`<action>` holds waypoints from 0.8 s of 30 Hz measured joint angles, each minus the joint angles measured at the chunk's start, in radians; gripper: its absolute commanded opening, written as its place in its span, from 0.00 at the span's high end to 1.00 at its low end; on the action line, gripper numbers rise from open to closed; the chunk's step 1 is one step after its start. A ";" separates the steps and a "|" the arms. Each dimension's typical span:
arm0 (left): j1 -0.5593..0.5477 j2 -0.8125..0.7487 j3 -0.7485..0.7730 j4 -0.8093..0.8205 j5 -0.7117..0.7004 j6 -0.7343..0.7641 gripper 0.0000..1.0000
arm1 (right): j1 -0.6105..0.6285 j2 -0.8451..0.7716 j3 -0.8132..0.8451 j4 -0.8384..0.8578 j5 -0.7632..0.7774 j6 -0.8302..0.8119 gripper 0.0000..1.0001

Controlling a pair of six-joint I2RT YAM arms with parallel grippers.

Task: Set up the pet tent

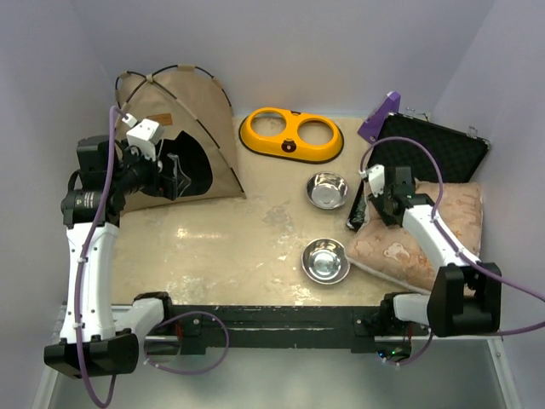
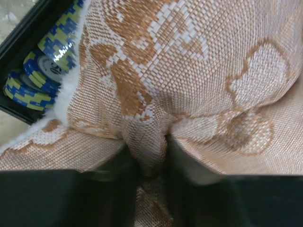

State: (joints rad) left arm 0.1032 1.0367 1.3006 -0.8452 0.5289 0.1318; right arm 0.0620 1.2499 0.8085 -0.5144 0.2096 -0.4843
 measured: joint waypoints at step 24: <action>0.000 0.048 0.103 0.081 0.085 -0.067 0.00 | 0.047 -0.270 0.775 0.001 -1.185 0.437 1.00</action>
State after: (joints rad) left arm 0.1032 1.0843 1.4036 -0.7643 0.6136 0.0650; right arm 0.1089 0.9802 1.5837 -0.5137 -0.9756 -0.0471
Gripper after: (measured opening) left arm 0.995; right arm 0.035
